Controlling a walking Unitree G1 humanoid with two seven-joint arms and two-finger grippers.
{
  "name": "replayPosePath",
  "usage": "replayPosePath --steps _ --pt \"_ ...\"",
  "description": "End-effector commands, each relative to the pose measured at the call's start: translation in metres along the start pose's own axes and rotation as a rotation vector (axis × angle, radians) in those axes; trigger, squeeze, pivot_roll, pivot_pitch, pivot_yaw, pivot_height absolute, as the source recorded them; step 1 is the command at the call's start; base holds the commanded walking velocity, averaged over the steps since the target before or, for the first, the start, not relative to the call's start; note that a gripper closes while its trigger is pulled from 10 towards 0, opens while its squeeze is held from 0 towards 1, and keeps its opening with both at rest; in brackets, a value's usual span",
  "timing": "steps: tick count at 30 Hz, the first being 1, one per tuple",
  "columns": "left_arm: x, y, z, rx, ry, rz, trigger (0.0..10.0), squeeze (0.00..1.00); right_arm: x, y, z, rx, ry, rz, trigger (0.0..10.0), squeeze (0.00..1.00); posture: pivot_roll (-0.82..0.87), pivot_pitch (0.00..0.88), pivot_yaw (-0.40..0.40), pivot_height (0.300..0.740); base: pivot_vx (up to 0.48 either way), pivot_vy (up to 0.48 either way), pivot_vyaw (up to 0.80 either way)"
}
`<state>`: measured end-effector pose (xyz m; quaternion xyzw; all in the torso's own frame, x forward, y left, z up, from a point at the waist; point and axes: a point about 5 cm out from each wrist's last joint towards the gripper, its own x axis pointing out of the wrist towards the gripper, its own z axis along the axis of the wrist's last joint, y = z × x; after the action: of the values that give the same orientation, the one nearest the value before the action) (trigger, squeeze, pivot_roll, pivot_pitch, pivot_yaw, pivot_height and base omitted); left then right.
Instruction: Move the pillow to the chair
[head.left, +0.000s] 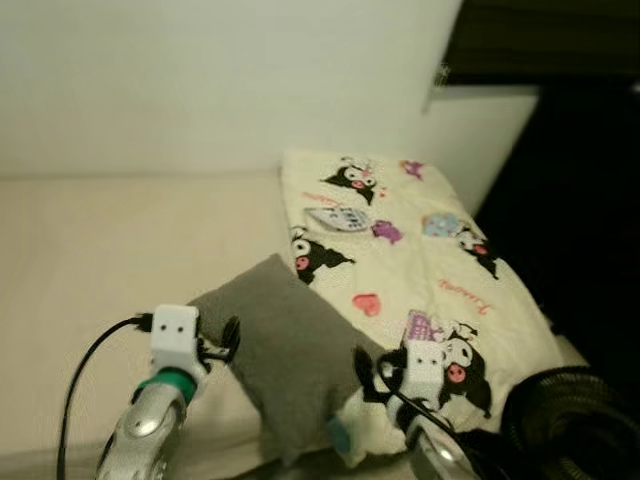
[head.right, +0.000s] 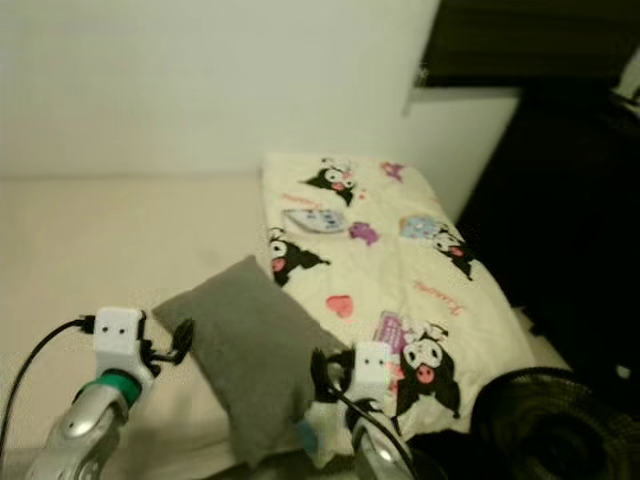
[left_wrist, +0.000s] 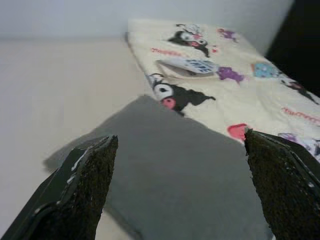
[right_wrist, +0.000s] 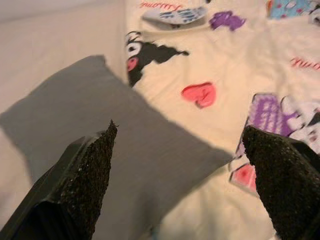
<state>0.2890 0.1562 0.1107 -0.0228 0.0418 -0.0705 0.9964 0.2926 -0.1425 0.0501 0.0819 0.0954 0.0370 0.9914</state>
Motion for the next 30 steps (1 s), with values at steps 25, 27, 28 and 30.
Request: replayPosePath --steps 25,27,28,30 --pt "-0.004 0.004 -0.010 0.025 0.030 0.021 10.0 0.00 -0.002 0.002 -0.006 -0.003 0.015 -0.014 10.0 0.00 -0.02 0.043 -0.006 0.739 0.228 0.000 0.16" --pt "-0.003 0.003 -0.010 0.026 0.029 0.019 10.0 0.00 -0.002 0.001 -0.007 -0.004 0.017 -0.016 10.0 0.00 -0.02 0.042 -0.007 0.739 0.000 0.000 0.00" --pt "-0.004 0.002 -0.010 0.026 0.027 0.017 10.0 0.00 -0.003 0.001 -0.008 -0.005 0.020 -0.016 10.0 0.00 -0.02 0.040 -0.009 0.739 0.000 0.000 0.00" --pt "-0.004 0.002 -0.010 0.026 0.026 0.016 10.0 0.00 -0.004 0.001 -0.009 -0.006 0.023 -0.016 10.0 0.00 -0.02 0.040 -0.009 0.739 0.000 0.000 0.00"
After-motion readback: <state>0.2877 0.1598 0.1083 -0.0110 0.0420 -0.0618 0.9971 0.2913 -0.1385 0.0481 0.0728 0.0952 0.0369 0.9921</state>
